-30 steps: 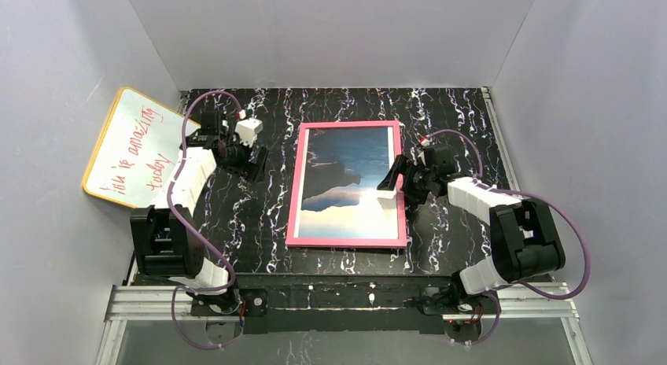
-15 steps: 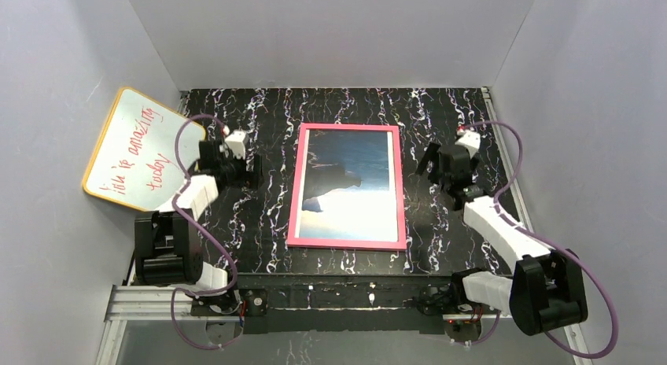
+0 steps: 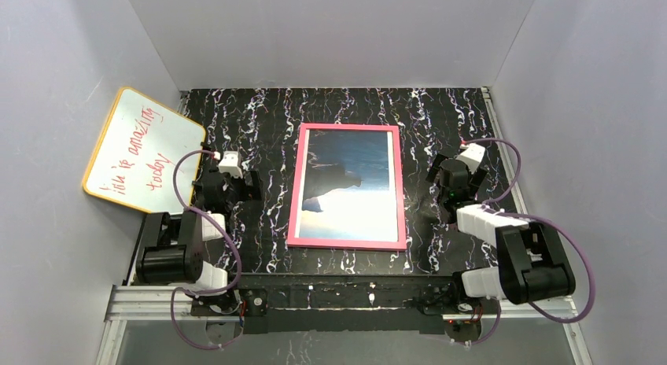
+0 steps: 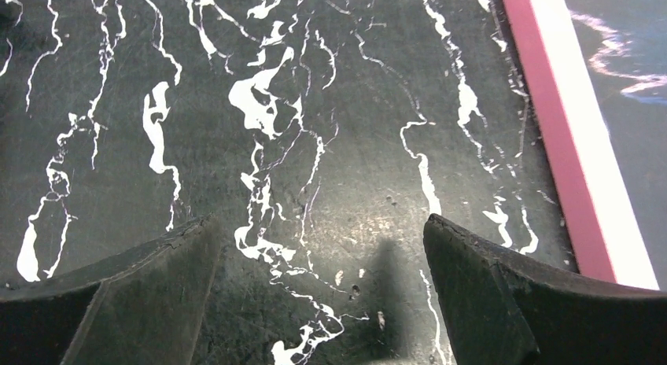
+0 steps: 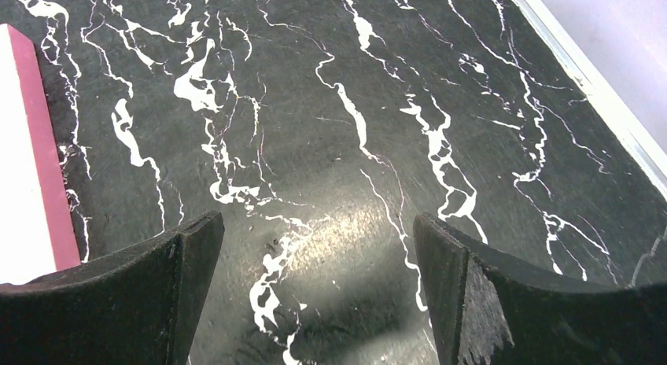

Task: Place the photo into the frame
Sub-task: Reset both arms

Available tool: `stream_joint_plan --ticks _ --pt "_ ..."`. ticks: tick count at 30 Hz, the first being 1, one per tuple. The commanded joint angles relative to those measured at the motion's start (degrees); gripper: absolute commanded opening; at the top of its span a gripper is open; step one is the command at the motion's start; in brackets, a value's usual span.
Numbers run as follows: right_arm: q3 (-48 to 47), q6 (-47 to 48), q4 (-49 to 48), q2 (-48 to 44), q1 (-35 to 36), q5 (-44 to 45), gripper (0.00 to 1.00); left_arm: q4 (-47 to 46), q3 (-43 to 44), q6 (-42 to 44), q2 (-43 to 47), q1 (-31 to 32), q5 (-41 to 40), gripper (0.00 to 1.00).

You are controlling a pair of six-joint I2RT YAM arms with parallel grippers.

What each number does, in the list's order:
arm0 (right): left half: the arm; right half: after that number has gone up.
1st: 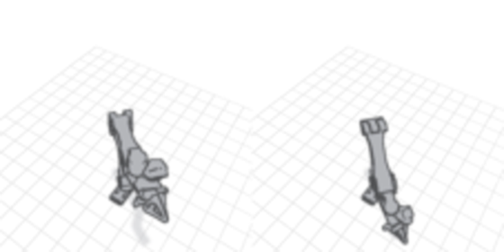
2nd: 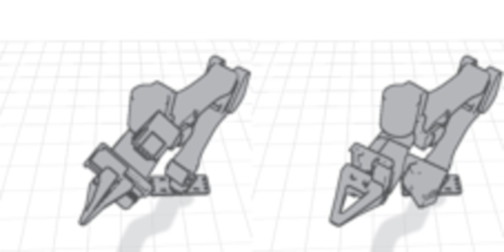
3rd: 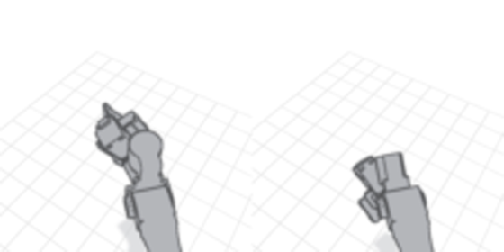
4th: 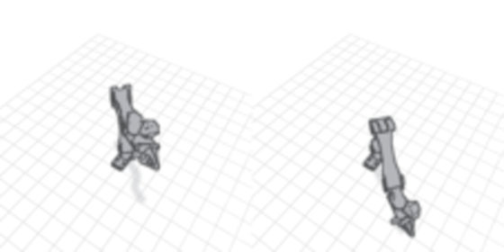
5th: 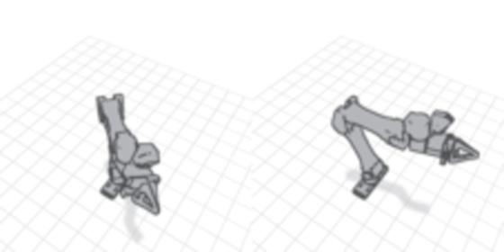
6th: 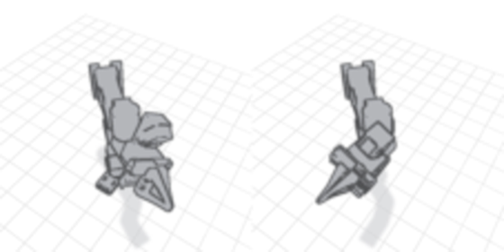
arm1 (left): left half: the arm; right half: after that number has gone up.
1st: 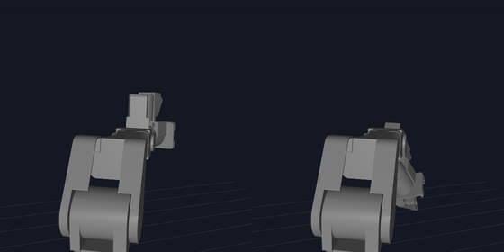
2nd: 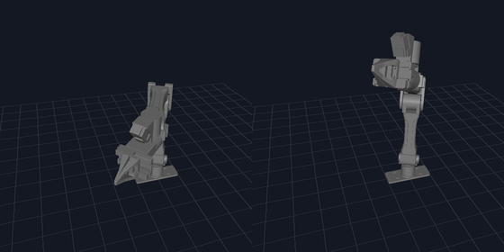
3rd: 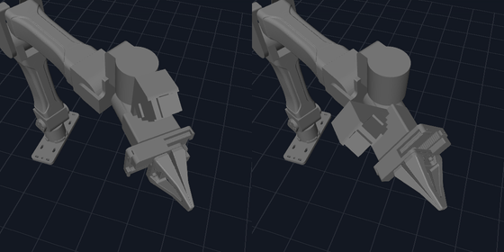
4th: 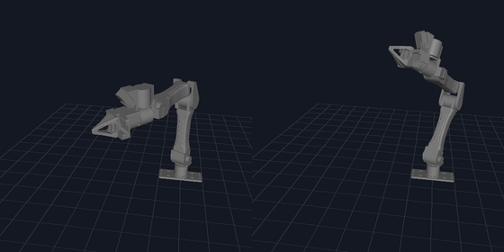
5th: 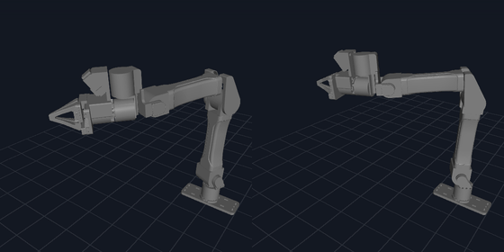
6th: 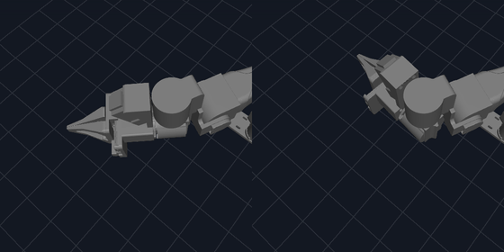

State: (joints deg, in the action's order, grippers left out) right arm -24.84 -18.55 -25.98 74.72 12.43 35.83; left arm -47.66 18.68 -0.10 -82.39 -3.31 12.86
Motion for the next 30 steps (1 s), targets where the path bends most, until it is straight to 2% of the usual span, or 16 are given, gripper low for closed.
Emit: stream_joint_plan --ticks 1,5,7,10,12,17,20,22,23,25,26,27,29,30 --pt "1.7 3.9 -13.7 3.3 -1.2 -1.6 0.99 -12.1 -2.5 -0.3 -3.8 -0.2 -4.5 0.98" --pt "4.5 6.5 -21.7 6.7 -2.2 -2.2 0.99 -16.9 -3.5 -1.3 -6.3 -0.1 -4.4 0.98" --pt "8.4 7.1 -28.1 6.9 -3.3 -3.6 0.99 -24.9 -5.4 -2.2 -9.7 -0.1 -5.1 0.98" --pt "9.7 8.2 -29.3 5.6 -4.5 -8.3 0.99 -34.7 -7.8 -1.9 -15.3 0.8 -5.0 0.98" --pt "10.1 8.8 -29.7 5.1 -4.7 -9.6 0.99 -30.6 -7.3 -0.3 -13.6 2.0 -6.4 0.98" --pt "8.7 8.5 -28.1 6.3 -5.6 -10.6 0.99 -30.7 -6.6 -0.3 -14.4 2.5 -8.0 0.98" --pt "10.3 12.1 -31.5 5.7 -6.0 -17.7 0.99 -27.4 -5.0 -1.5 -14.3 2.5 -11.2 0.98" --pt "12.2 13.5 -35.0 5.1 -6.1 -17.6 0.99 -27.1 -4.9 -1.4 -14.3 2.5 -11.4 0.98" --pt "13.4 13.4 -39.4 5.4 -6.3 -16.2 0.99 -27.0 -4.8 -1.5 -14.3 2.5 -11.6 0.98" --pt "18.5 11.6 -54.2 11.4 -7.9 -12.2 0.99 -26.6 -4.6 -1.3 -14.3 2.5 -12.0 0.98" --pt "18.6 12.1 -56.1 12.6 -9.0 -15.9 0.99 -26.4 -4.5 -1.3 -14.3 2.5 -12.1 0.98" --pt "16.9 11.6 -50.7 12.8 -9.4 -19.6 0.99 -26.1 -4.3 -1.2 -14.4 2.5 -13.0 0.98" --pt "14.4 14.0 -53.9 18.0 -9.5 -20.6 0.99 -25.4 -4.0 -1.0 -14.3 4.3 -14.4 0.98" --pt "10.7 13.1 -44.9 16.8 -9.5 -21.1 0.99 -25.1 -3.9 -1.0 -14.3 4.6 -14.7 0.98"
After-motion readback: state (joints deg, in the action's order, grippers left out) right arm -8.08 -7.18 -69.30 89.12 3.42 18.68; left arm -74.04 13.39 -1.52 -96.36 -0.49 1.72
